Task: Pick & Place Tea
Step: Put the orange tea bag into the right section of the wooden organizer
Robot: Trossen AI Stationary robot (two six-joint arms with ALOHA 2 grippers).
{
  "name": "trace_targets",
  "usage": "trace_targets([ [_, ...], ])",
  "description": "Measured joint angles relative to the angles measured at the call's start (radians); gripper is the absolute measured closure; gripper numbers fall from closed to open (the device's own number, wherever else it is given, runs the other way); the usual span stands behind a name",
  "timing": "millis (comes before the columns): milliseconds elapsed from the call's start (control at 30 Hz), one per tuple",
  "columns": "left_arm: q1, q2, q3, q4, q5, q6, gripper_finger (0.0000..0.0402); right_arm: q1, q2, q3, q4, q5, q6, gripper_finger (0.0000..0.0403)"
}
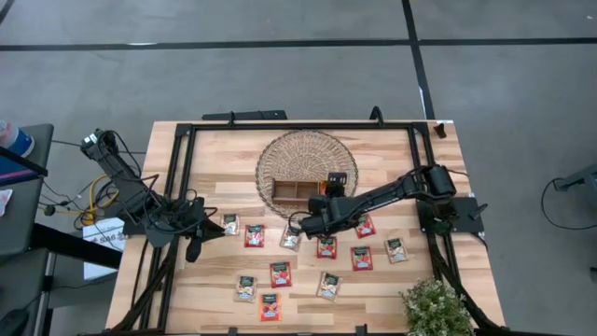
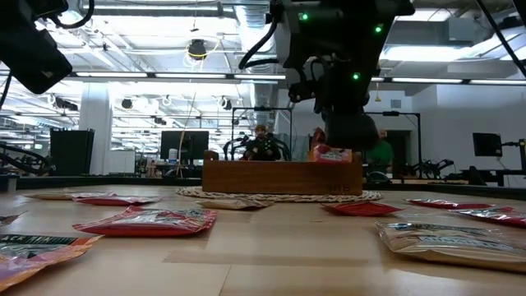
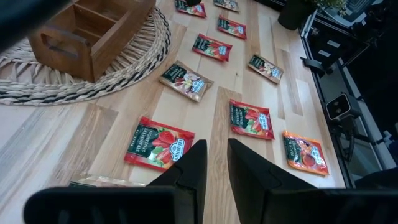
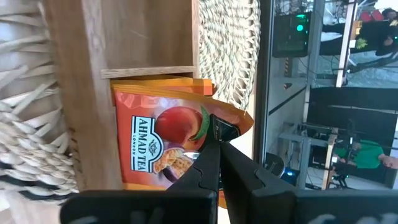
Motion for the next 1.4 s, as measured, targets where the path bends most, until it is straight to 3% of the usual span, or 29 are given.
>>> trace_targets([
  [800, 0.000, 0.000, 0.000, 0.010, 0.000, 0.005, 0.0346, -0.001, 0.000, 0.000, 0.023, -0.082, 0.002, 0.0401],
  [1400, 0.000, 0.000, 0.000, 0.010, 0.000, 0.022, 0.0346, -0.005, 0.000, 0.043, -0.031, -0.093, -0.024, 0.0300],
])
